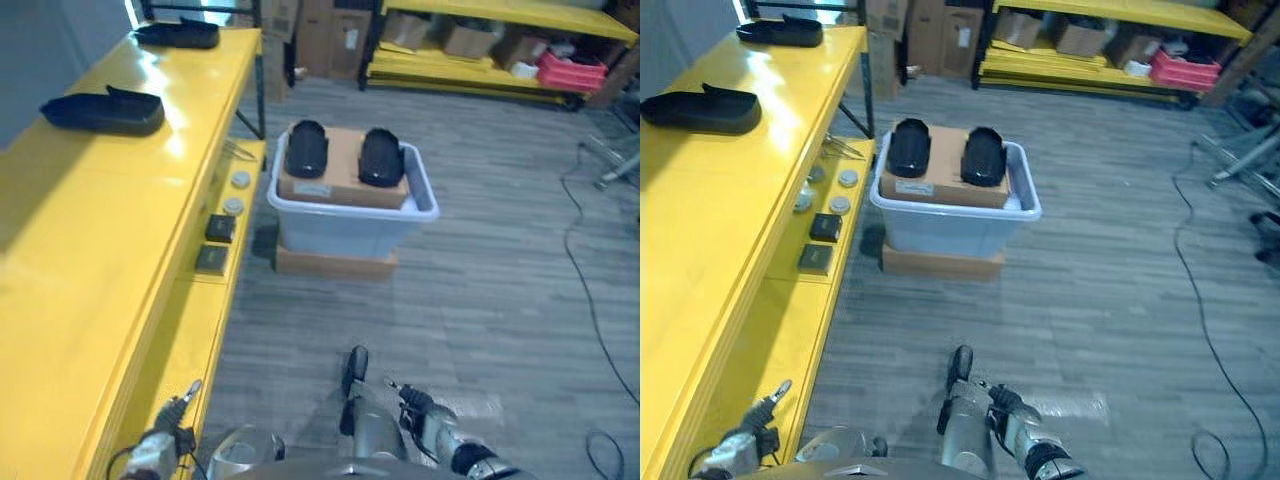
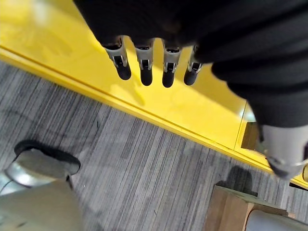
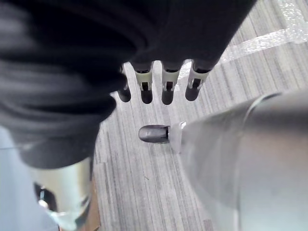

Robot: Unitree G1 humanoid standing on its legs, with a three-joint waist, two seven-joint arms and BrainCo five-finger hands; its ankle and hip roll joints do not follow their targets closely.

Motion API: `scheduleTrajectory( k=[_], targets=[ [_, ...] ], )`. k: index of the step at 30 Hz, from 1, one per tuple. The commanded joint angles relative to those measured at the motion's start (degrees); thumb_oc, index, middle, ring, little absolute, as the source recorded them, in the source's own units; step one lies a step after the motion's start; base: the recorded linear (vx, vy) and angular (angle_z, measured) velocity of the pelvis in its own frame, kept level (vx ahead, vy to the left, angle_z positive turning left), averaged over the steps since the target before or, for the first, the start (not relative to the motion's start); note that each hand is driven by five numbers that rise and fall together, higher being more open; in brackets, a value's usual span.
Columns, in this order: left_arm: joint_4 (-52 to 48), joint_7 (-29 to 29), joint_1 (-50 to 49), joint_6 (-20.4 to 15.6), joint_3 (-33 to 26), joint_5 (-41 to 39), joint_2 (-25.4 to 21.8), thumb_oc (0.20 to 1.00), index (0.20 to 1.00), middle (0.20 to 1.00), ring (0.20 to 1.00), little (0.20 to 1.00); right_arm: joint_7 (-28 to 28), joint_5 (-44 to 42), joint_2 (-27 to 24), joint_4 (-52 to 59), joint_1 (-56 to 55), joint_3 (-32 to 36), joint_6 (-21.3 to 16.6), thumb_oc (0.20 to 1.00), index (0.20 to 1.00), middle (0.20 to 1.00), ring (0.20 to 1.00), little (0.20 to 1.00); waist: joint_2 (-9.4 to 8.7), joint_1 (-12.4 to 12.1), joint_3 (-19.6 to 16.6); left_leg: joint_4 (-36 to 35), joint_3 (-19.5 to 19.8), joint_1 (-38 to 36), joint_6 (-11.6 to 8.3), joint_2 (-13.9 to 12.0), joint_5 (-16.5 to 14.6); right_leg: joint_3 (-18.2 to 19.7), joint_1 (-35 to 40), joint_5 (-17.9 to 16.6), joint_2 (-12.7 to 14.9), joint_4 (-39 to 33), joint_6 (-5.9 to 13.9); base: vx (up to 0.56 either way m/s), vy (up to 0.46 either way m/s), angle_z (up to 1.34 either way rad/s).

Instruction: Move parts from the plastic box to the shelf.

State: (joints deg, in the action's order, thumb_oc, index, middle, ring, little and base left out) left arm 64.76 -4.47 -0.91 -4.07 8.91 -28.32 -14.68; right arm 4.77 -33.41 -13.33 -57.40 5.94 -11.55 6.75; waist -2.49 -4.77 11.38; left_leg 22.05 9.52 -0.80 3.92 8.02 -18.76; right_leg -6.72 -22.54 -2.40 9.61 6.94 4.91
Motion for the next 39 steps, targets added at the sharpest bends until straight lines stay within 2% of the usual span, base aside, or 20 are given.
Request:
scheduleTrajectory(
  k=[1,3,4,5,7,10,12,13,14,16,17,18,21,24,30,34,36,37,39],
  targets=[
    [-1.4,1.1,0.0,-1.7,1.5,0.8,0.2,1.000,1.000,1.000,1.000,1.000,-1.5,0.5,-4.7,-0.9,2.4,-0.3,-1.4,1.000,1.000,1.000,1.000,1.000,0.51,-1.1,-2.8,-12.7,-0.4,-5.7,-0.70,-2.3,6.5,-0.8,11.4,-9.0,0.7,-5.4,4.31,0.32,-0.227,0.26],
    [-0.9,1.6,0.2,-2.0,1.5,0.7,0.6,1.000,1.000,1.000,1.000,1.000,-1.9,0.8,-4.5,-1.8,2.7,-0.5,-1.7,1.000,1.000,1.000,1.000,1.000,0.32,-1.2,-3.0,-11.7,-0.7,-5.9,-1.26,-3.1,6.3,-1.1,12.0,-8.5,0.7,-4.1,3.96,0.26,-0.196,0.33],
    [-0.3,1.4,0.7,-2.9,2.1,0.6,1.5,1.000,1.000,1.000,1.000,1.000,-2.3,0.8,-4.2,-2.8,3.0,-1.2,-2.2,1.000,1.000,1.000,1.000,1.000,0.09,-1.2,-3.4,-8.9,-1.6,-5.8,-2.81,-5.5,8.9,-1.6,13.7,-7.2,-0.6,-3.0,2.55,0.43,-0.409,0.29],
    [0.0,0.6,1.7,-2.9,2.4,0.5,2.6,1.000,1.000,1.000,1.000,1.000,-1.9,1.2,-4.6,-2.8,3.2,-2.5,-2.2,1.000,1.000,1.000,1.000,1.000,-0.13,-1.4,-3.5,-3.3,-3.0,-3.1,-4.66,-8.1,15.1,-2.7,16.3,-5.7,-2.2,-3.9,0.80,0.51,-0.520,0.10],
    [-0.4,0.3,2.5,-2.2,2.5,1.0,3.2,1.000,1.000,1.000,1.000,1.000,-0.2,0.1,-5.2,-2.1,3.1,-3.9,-1.9,1.000,1.000,1.000,1.000,1.000,-0.71,-1.5,-3.1,5.1,-4.1,1.5,-5.33,-9.2,19.2,-3.3,18.5,-4.3,-3.1,-4.3,-0.82,0.29,-0.381,0.27],
    [-1.5,-0.8,3.2,-0.4,3.3,2.3,3.7,1.000,1.000,1.000,1.000,1.000,1.3,-1.2,-6.0,-2.2,2.8,-3.8,-1.6,1.000,1.000,1.000,1.000,1.000,-1.60,-1.7,-2.3,16.5,-4.9,8.9,-5.07,-9.0,21.2,-3.2,21.0,-3.3,-4.2,-5.1,-2.57,0.15,-0.252,0.10],
    [-1.7,-1.3,3.3,0.0,4.0,2.8,3.6,1.000,1.000,1.000,1.000,1.000,2.0,-1.5,-6.4,-2.6,2.8,-3.6,-1.6,1.000,1.000,1.000,1.000,1.000,-1.50,-2.1,-1.8,18.1,-5.4,12.2,-4.42,-7.0,20.0,-3.3,22.2,-3.1,-5.0,-5.9,-2.72,0.15,-0.151,0.12],
    [-1.4,-1.5,3.3,0.1,4.2,2.2,3.3,1.000,1.000,1.000,1.000,1.000,2.1,-1.8,-6.5,-3.1,3.0,-3.3,-1.0,1.000,1.000,1.000,1.000,1.000,-1.11,-2.6,-1.6,14.0,-6.8,12.4,-3.84,-4.4,18.3,-3.4,23.3,-2.9,-5.7,-7.1,-2.54,0.16,-0.053,0.08],
    [-1.3,-1.5,3.2,0.1,4.1,1.9,3.1,1.000,1.000,1.000,1.000,1.000,2.1,-1.7,-6.4,-3.2,3.1,-3.3,-0.7,1.000,1.000,1.000,1.000,1.000,-0.92,-2.8,-1.5,11.3,-7.3,11.7,-3.75,-3.7,18.0,-3.5,23.7,-2.7,-5.9,-7.5,-2.44,0.20,-0.027,-0.14],
    [-0.7,-1.2,3.1,0.5,4.0,1.6,2.8,1.000,1.000,1.000,1.000,1.000,2.9,-1.6,-5.8,-4.4,3.5,-3.3,-0.2,1.000,1.000,1.000,1.000,1.000,0.00,-3.6,-2.1,0.4,-7.6,10.4,-3.89,-2.0,18.7,-3.6,24.8,-2.1,-7.0,-8.7,-2.17,0.19,0.058,-0.35],
    [-0.1,-0.8,3.0,0.3,3.9,1.4,2.8,1.000,1.000,1.000,1.000,1.000,2.6,-1.2,-5.3,-5.8,3.7,-3.1,-0.6,1.000,1.000,1.000,1.000,1.000,0.80,-4.3,-2.7,-7.2,-7.2,10.1,-3.69,-0.6,18.9,-3.2,25.2,-1.7,-7.8,-8.8,-1.78,0.17,0.101,-0.28],
    [0.1,-0.7,2.8,0.1,3.8,1.4,2.8,1.000,1.000,1.000,1.000,1.000,2.5,-0.7,-4.9,-6.3,3.6,-2.9,-0.9,1.000,1.000,1.000,1.000,1.000,1.25,-4.6,-2.9,-9.4,-6.9,10.6,-3.72,0.0,19.4,-2.7,25.5,-1.2,-8.1,-8.6,-1.65,0.12,0.079,-0.10],
    [0.6,-0.4,2.5,0.2,3.1,1.4,2.8,1.000,1.000,1.000,1.000,1.000,1.7,0.1,-4.7,-6.6,2.9,-2.5,-1.3,1.000,1.000,1.000,1.000,1.000,1.28,-4.5,-3.6,-10.6,-7.9,10.5,-3.57,-0.1,19.3,-3.3,25.9,-0.9,-8.3,-8.9,-1.63,0.06,0.046,-0.30],
    [1.5,-0.8,2.1,-0.3,2.7,2.3,3.3,1.000,1.000,1.000,1.000,1.000,0.1,0.1,-3.8,-7.2,2.0,-2.6,-3.5,1.000,1.000,1.000,1.000,1.000,1.42,-4.4,-4.8,-13.6,-6.3,7.9,-2.71,0.3,19.0,-3.6,25.6,-0.4,-8.7,-8.6,-1.60,0.05,0.034,-0.08],
    [1.9,-0.9,1.3,-0.8,2.0,2.3,3.1,1.000,1.000,1.000,1.000,1.000,-1.6,-1.3,-3.6,-3.9,0.2,-2.1,-7.5,1.000,1.000,1.000,1.000,1.000,2.00,-3.1,-6.4,-19.0,-6.0,4.5,-2.45,-0.3,20.0,-3.5,25.1,-0.1,-9.3,-8.9,-1.37,0.02,0.035,-0.02],
    [2.0,-1.0,0.5,-0.7,1.6,2.8,3.2,1.000,1.000,1.000,1.000,1.000,-1.6,-0.6,-3.6,-2.9,-0.1,-2.3,-9.3,1.000,1.000,1.000,1.000,1.000,2.25,-3.2,-6.6,-19.9,-5.4,3.6,-2.24,0.0,20.1,-3.3,24.8,-0.2,-9.3,-8.8,-1.20,0.01,0.043,-0.11],
    [2.1,-0.3,-0.1,-0.7,1.2,4.5,2.8,1.000,1.000,1.000,1.000,1.000,-2.9,0.5,-3.5,-2.4,-0.3,-2.2,-11.0,1.000,1.000,1.000,1.000,1.000,2.88,-3.3,-6.3,-20.2,-4.6,3.3,-1.29,0.1,19.9,-2.9,22.7,1.1,-9.1,-2.8,-0.90,-0.02,0.060,-0.33],
    [1.9,-0.4,-0.3,-0.9,1.3,4.4,2.3,1.000,1.000,1.000,1.000,1.000,-3.4,1.1,-3.4,-2.0,-0.3,-2.1,-11.6,1.000,1.000,1.000,1.000,1.000,3.65,-2.8,-5.5,-20.4,-4.0,2.9,-0.23,0.2,19.9,-1.7,19.5,0.1,-8.7,4.9,0.28,-0.04,0.034,-0.38],
    [1.6,-0.9,-0.4,-1.0,1.5,3.8,1.8,1.000,1.000,1.000,1.000,1.000,-4.2,-0.1,-3.2,-1.1,-0.3,-2.1,-11.2,1.000,1.000,1.000,1.000,1.000,4.35,-2.3,-4.6,-20.5,-3.6,2.5,0.37,-0.1,19.9,-0.7,15.9,-1.6,-7.8,10.0,1.52,-0.08,-0.027,-0.42]
  ],
)
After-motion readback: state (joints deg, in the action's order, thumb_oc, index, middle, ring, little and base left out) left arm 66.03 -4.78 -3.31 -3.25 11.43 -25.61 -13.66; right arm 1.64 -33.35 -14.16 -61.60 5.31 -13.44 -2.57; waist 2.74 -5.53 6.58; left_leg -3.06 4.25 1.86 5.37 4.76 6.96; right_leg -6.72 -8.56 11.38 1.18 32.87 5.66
